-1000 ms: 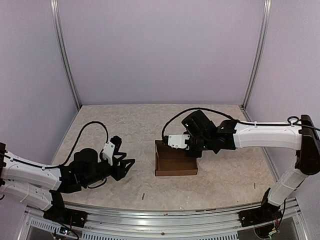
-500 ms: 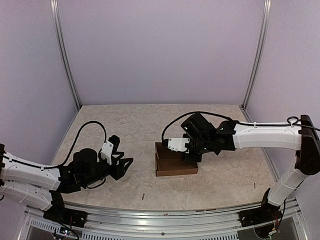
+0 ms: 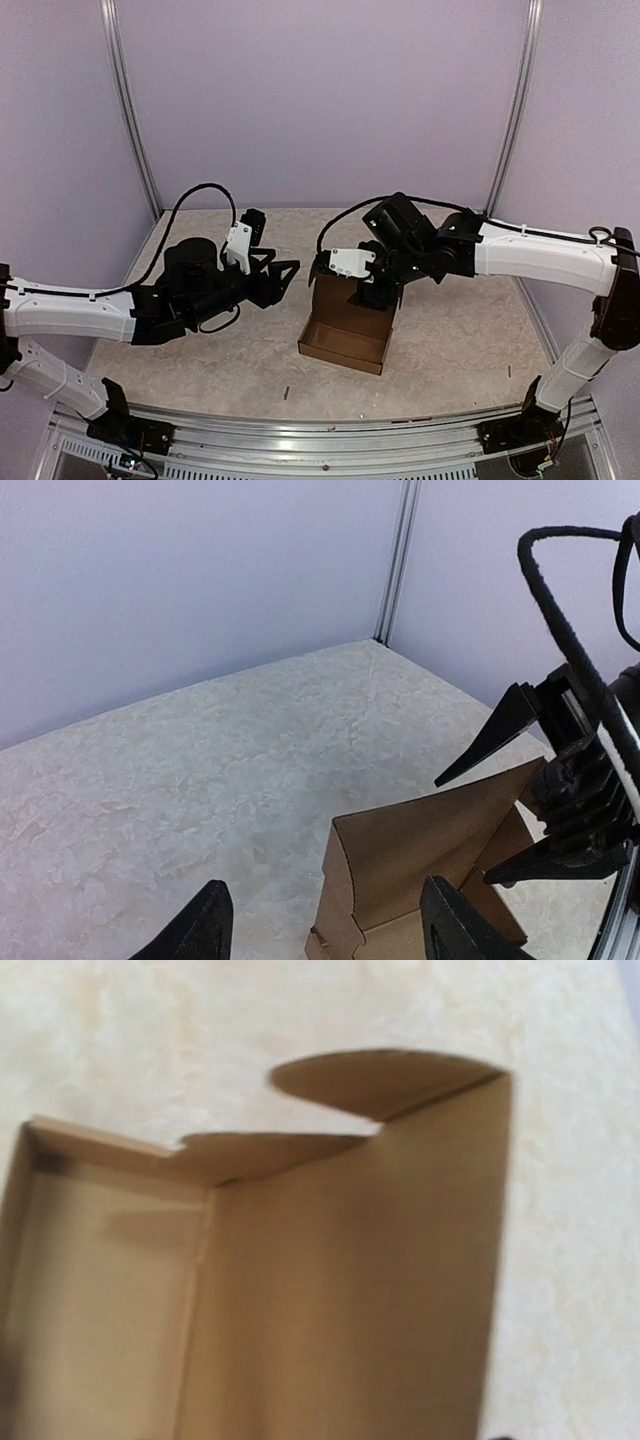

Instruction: Fold the paper box

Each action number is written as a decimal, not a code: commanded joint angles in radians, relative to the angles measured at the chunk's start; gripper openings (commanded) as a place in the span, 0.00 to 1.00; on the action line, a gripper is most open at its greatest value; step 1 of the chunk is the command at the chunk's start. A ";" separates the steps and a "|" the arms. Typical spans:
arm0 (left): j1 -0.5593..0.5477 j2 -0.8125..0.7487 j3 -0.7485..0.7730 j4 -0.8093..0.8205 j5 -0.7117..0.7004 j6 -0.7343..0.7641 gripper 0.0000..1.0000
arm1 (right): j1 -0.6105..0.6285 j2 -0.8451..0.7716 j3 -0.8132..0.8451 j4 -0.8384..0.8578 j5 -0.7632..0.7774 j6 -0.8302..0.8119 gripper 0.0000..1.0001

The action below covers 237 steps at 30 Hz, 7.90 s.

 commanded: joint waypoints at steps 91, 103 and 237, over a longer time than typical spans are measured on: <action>0.009 0.409 0.557 -0.646 0.075 -0.116 0.00 | -0.307 -0.296 -0.464 0.160 -0.457 -0.273 0.71; -0.031 0.395 0.500 -0.604 0.060 -0.144 0.00 | -0.301 -0.342 -0.488 0.084 -0.491 -0.347 0.70; -0.593 0.271 -0.165 -0.026 -0.710 -0.004 0.01 | -0.024 -0.163 -0.077 -0.293 -0.567 -0.199 1.00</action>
